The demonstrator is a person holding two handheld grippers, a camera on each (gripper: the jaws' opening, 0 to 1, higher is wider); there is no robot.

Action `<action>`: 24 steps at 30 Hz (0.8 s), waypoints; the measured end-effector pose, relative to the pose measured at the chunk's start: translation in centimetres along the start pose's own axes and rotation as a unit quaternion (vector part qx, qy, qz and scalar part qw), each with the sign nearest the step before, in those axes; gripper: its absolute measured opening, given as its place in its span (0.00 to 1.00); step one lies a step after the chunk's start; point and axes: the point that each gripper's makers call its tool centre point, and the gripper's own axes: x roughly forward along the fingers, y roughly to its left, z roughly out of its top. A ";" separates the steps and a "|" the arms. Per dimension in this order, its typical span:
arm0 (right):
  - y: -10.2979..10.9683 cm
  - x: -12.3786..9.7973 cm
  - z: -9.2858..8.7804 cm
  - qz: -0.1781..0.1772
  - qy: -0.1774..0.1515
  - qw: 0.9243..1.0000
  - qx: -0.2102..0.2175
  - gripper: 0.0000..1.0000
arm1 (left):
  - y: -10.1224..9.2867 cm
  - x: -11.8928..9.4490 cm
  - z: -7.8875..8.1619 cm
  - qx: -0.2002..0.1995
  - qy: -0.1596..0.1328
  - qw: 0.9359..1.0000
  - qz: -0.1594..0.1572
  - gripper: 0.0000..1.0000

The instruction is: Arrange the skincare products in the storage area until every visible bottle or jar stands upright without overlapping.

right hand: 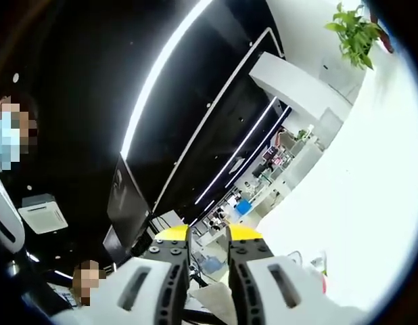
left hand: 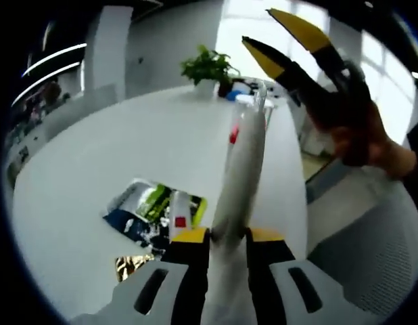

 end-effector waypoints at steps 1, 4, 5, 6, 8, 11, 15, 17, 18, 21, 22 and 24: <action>0.0 0.0 0.0 0.000 0.001 1.000 0.000 0.21 | 0.0 -0.1 0.0 0.001 -0.001 1.000 0.000 0.17; -0.1 0.0 -0.3 -0.001 0.006 1.000 -0.002 0.21 | 0.1 -0.1 0.1 0.001 -0.002 1.000 0.000 0.17; -0.1 0.0 -0.3 -0.001 0.006 1.000 -0.003 0.21 | 0.0 -0.1 0.0 0.001 -0.003 1.000 -0.002 0.17; -0.1 0.1 -0.4 -0.001 0.008 1.000 -0.003 0.21 | 0.0 -0.1 0.0 0.001 -0.004 1.000 -0.003 0.17; -0.2 0.1 -0.5 -0.001 0.010 1.000 -0.003 0.21 | 0.1 0.0 -0.2 0.000 -0.001 1.000 -0.005 0.17; -0.2 0.2 -0.8 -0.001 0.016 1.000 -0.004 0.20 | 0.1 0.0 -0.7 0.006 0.008 1.000 -0.003 0.17; -0.1 0.2 -0.8 0.000 0.017 1.000 -0.004 0.20 | 0.2 0.1 -0.8 0.010 0.014 1.000 -0.001 0.17; -0.1 0.2 -0.8 0.000 0.016 1.000 -0.004 0.20 | 0.2 0.0 -0.8 0.011 0.014 1.000 -0.001 0.17; -0.1 0.2 -0.7 0.001 0.014 1.000 -0.003 0.20 | 0.2 0.0 -0.8 0.011 0.015 1.000 0.000 0.17; 0.0 0.1 -0.4 0.002 0.010 1.000 -0.004 0.20 | 0.2 0.0 -1.0 0.013 0.019 1.000 0.000 0.17; 0.0 0.1 -0.3 0.002 0.010 1.000 -0.004 0.19 | 0.2 0.0 -1.1 0.015 0.022 1.000 0.000 0.16; 0.1 0.0 -0.2 0.003 0.008 1.000 -0.003 0.19 | 0.2 0.0 -1.1 0.016 0.024 1.000 0.002 0.16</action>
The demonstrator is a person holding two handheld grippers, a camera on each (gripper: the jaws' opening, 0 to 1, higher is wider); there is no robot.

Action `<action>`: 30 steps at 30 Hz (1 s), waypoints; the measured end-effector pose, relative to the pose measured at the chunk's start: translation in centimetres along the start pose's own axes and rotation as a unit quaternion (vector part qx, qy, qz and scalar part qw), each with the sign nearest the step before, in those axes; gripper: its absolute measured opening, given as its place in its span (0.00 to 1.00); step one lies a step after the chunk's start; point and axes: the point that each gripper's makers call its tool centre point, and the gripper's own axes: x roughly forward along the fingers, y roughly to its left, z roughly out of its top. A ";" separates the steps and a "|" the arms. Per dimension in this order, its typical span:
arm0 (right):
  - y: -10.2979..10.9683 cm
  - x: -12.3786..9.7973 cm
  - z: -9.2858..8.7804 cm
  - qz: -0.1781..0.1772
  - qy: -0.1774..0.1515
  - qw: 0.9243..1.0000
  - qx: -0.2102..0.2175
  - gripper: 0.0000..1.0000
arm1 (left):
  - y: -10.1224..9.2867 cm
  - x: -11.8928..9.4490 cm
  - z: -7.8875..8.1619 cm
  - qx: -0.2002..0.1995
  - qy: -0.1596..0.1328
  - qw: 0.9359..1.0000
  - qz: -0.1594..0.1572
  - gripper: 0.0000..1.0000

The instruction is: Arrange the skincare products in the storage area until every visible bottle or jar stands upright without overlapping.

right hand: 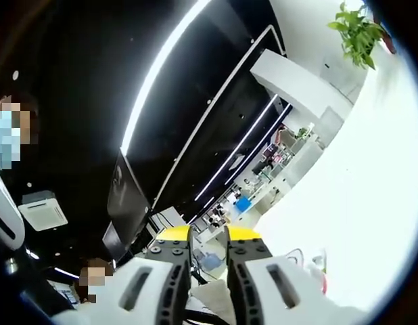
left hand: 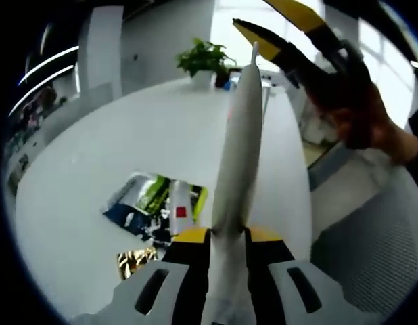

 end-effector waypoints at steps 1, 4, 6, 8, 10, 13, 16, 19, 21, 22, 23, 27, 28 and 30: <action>0.0 0.0 0.0 0.001 0.000 1.000 0.000 0.19 | 0.0 0.0 0.0 0.001 -0.001 1.000 0.000 0.16; 0.2 0.0 0.1 0.003 0.001 1.000 -0.008 0.20 | 0.0 -0.1 0.2 -0.001 -0.004 1.000 0.001 0.17; 0.2 0.1 0.1 0.004 0.001 1.000 -0.008 0.20 | 0.1 -0.1 0.2 0.000 -0.003 1.000 0.001 0.17; 0.3 0.1 0.1 0.006 0.000 1.000 -0.006 0.20 | 0.0 -0.1 0.2 -0.001 -0.004 1.000 -0.001 0.17; 0.4 0.3 -0.1 0.008 0.004 1.000 -0.006 0.20 | 0.1 -0.2 0.2 -0.004 -0.005 1.000 -0.002 0.17; 0.6 0.2 -0.4 0.009 0.013 1.000 -0.017 0.20 | 0.3 -0.2 0.3 -0.003 -0.005 1.000 0.001 0.19; 0.6 0.5 -0.4 0.006 0.020 0.999 -0.042 0.19 | 0.1 -0.2 0.4 -0.003 -0.007 1.000 -0.001 0.18; 0.6 0.5 -1.0 0.002 0.036 0.997 -0.066 0.22 | 0.1 -0.1 0.4 0.000 -0.007 1.000 -0.001 0.18; 0.8 0.5 -1.4 0.003 0.047 0.996 -0.077 0.23 | 0.2 -0.1 0.3 -0.003 -0.008 1.000 -0.003 0.18; 1.0 0.4 -1.7 0.006 0.057 0.995 -0.085 0.24 | 0.2 -0.1 0.3 -0.004 -0.008 1.000 -0.004 0.18; 0.9 0.4 -1.9 0.005 0.065 0.994 -0.092 0.26 | 0.2 -0.1 0.3 -0.004 -0.008 1.000 -0.004 0.19; 0.2 0.4 -2.7 -0.008 0.097 0.987 -0.126 0.26 | 0.1 -0.1 0.4 -0.001 -0.008 1.000 -0.004 0.18; 0.3 0.4 -2.9 -0.005 0.107 0.986 -0.128 0.27 | 0.1 -0.1 0.4 -0.001 -0.007 1.000 -0.004 0.18; 0.4 0.1 -3.4 0.004 0.133 0.981 -0.141 0.30 | 0.1 -0.1 0.4 0.002 -0.007 1.000 -0.005 0.18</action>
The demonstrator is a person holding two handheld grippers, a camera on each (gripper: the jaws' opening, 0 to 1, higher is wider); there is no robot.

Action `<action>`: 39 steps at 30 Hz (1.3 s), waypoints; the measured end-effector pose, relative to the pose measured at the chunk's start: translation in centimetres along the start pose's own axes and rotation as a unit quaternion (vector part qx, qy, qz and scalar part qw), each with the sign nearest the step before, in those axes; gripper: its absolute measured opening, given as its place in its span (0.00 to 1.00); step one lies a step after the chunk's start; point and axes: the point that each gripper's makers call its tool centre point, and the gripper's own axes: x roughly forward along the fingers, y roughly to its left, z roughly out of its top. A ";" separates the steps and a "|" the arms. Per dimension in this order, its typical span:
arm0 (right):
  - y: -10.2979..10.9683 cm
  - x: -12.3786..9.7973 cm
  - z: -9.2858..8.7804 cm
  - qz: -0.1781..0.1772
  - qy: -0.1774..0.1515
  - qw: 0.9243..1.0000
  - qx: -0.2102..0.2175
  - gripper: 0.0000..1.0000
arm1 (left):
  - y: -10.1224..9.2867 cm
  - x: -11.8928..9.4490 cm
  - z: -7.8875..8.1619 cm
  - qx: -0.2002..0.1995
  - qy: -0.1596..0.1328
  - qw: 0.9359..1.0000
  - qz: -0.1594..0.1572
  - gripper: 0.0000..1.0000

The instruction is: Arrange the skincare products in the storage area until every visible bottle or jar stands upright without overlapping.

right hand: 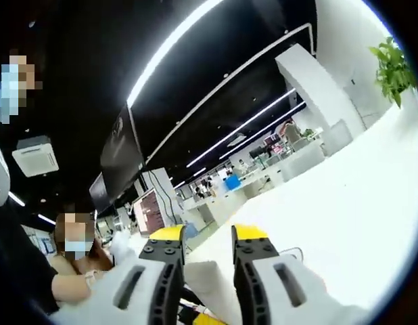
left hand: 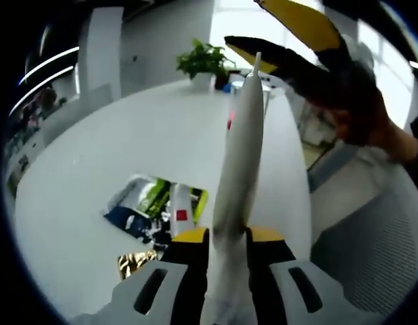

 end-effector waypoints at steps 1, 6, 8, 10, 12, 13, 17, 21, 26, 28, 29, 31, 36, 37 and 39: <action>0.0 -0.1 -0.3 0.002 0.014 1.000 -0.007 0.31 | 0.0 0.0 0.0 0.002 0.000 1.000 0.000 0.17; 0.8 -0.2 -1.2 0.026 0.078 0.993 -0.079 0.37 | 0.0 -0.1 0.1 0.005 0.001 1.000 -0.001 0.18; 1.3 -0.2 -1.8 0.058 0.121 0.985 -0.110 0.41 | 0.0 -0.1 0.1 0.006 0.001 1.000 -0.001 0.18; 1.8 -0.1 -2.4 0.082 0.156 0.975 -0.134 0.44 | 0.0 -0.1 0.1 0.007 0.001 1.000 -0.002 0.17; 2.0 0.1 -2.8 0.099 0.188 0.963 -0.167 0.44 | -0.1 0.0 0.1 0.004 0.001 1.000 -0.007 0.17; 2.0 0.2 -3.1 0.106 0.204 0.955 -0.188 0.44 | 0.0 0.0 0.1 0.003 0.000 1.000 -0.005 0.17; 2.5 0.6 -4.3 0.143 0.272 0.913 -0.267 0.44 | 0.1 -0.1 0.1 0.006 0.001 1.000 -0.002 0.16; 3.1 0.8 -5.6 0.194 0.337 0.874 -0.291 0.57 | 0.1 -0.1 0.1 0.009 0.003 1.000 -0.001 0.16; 2.7 1.3 -6.6 0.226 0.386 0.820 -0.356 0.39 | 0.1 -0.2 0.0 0.011 0.005 1.000 0.000 0.16; 3.0 1.1 -7.2 0.238 0.408 0.801 -0.368 0.39 | 0.1 -0.2 0.0 0.011 0.005 1.000 0.000 0.16; 3.2 1.0 -7.4 0.244 0.417 0.793 -0.371 0.38 | 0.1 -0.2 0.0 0.010 0.005 1.000 0.000 0.16; 3.0 0.8 -7.9 0.253 0.441 0.767 -0.392 0.37 | 0.1 -0.2 0.0 0.010 0.006 1.000 -0.001 0.16; 2.4 0.8 -8.1 0.271 0.482 0.725 -0.412 0.25 | 0.1 -0.2 0.0 0.014 0.008 1.000 -0.001 0.16; 2.4 0.9 -8.1 0.271 0.487 0.722 -0.411 0.22 | 0.1 -0.2 0.0 0.015 0.008 1.000 -0.002 0.16; 2.3 0.7 -8.1 0.277 0.503 0.706 -0.415 0.16 | 0.1 -0.2 0.0 0.015 0.009 1.000 -0.003 0.16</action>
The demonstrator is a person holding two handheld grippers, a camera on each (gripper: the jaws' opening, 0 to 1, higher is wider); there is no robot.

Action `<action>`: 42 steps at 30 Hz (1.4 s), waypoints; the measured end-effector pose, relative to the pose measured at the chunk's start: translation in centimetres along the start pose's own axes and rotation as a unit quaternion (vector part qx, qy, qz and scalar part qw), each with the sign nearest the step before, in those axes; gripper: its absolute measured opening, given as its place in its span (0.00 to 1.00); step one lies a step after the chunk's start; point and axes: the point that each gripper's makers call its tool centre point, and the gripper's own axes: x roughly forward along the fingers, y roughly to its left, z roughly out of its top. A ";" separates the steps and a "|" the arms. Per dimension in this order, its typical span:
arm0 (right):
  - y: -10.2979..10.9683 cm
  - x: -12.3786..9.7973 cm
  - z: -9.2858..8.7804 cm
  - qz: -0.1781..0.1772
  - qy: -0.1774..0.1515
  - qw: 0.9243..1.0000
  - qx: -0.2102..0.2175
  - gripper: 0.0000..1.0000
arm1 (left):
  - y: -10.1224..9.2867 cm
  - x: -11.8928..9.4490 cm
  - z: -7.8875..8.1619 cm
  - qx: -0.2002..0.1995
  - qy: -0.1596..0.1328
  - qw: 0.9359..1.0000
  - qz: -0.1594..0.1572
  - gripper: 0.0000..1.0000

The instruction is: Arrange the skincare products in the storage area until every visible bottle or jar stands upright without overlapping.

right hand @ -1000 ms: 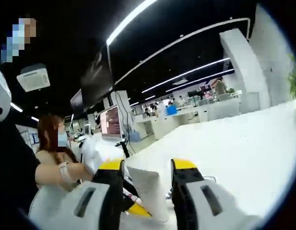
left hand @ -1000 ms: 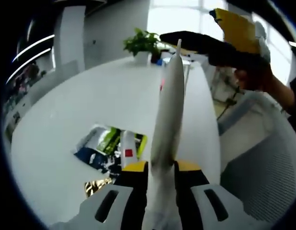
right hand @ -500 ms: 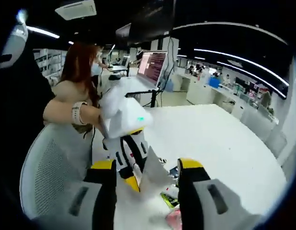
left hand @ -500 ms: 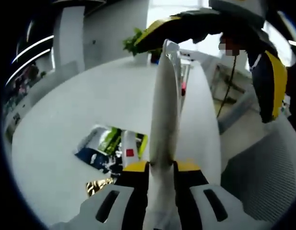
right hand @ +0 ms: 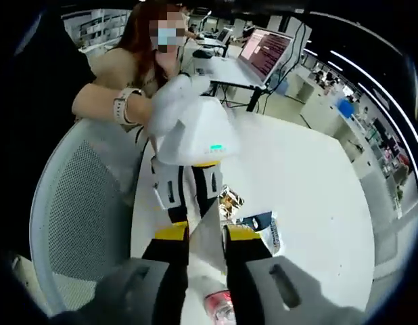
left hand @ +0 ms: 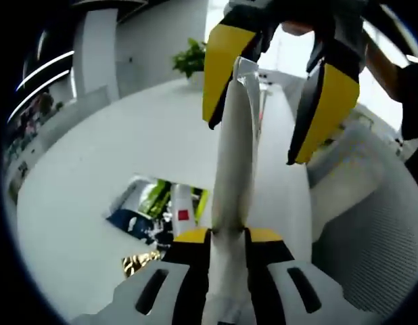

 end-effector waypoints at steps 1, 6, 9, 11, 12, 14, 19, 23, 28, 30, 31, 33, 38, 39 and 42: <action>-0.1 0.1 -0.1 0.006 0.008 1.000 -0.007 0.14 | 0.0 0.0 0.0 0.001 0.000 1.000 0.000 0.16; -0.4 0.2 -0.2 0.031 0.041 0.998 -0.022 0.10 | 0.1 0.0 0.0 0.004 0.002 1.000 0.003 0.16; 0.0 0.0 -0.4 0.060 0.063 0.996 -0.033 0.07 | 0.0 -0.1 0.0 -0.007 -0.001 1.000 -0.005 0.16; 0.0 -0.1 -0.7 0.069 0.077 0.993 -0.050 0.07 | 0.0 -0.1 0.1 -0.015 -0.003 1.000 -0.007 0.16; -0.1 -0.1 -0.8 0.069 0.080 0.993 -0.052 0.07 | 0.0 -0.1 0.1 -0.013 -0.003 1.000 -0.007 0.16; -0.3 -0.1 -1.0 0.071 0.085 0.992 -0.059 0.06 | 0.0 -0.2 0.2 -0.008 -0.005 1.000 -0.004 0.15; -0.4 -0.4 -1.4 0.092 0.105 0.988 -0.063 0.05 | -0.1 -0.5 0.6 -0.004 -0.010 1.000 -0.007 0.15; -0.6 -0.3 -1.4 0.090 0.121 0.987 -0.061 0.05 | -0.1 -0.9 0.8 0.010 -0.011 1.000 -0.001 0.13; -0.7 -0.1 -1.3 0.084 0.127 0.986 -0.065 0.05 | 0.1 -1.3 0.8 0.014 -0.010 1.000 0.005 0.11; -0.7 -0.2 -1.3 0.087 0.126 0.986 -0.069 0.06 | 0.1 -1.2 0.9 0.015 -0.010 1.000 0.006 0.10; -0.7 -0.2 -1.3 0.088 0.126 0.986 -0.068 0.06 | 0.2 -1.2 0.9 0.012 -0.011 1.000 0.006 0.10; -0.8 -0.2 -1.5 0.086 0.125 0.986 -0.072 0.06 | 0.4 -1.1 1.0 0.002 -0.014 1.000 0.005 0.10; -0.7 -0.4 -2.3 0.088 0.141 0.984 -0.067 0.06 | 0.2 -1.0 1.2 0.000 -0.019 1.000 0.007 0.06; -0.7 -0.3 -2.5 0.087 0.148 0.983 -0.066 0.07 | 0.2 -0.9 1.3 -0.006 -0.022 1.000 0.005 0.02; -0.8 -0.4 -3.1 0.086 0.155 0.981 -0.073 0.07 | 0.6 -0.9 1.7 -0.005 -0.031 0.999 0.016 0.00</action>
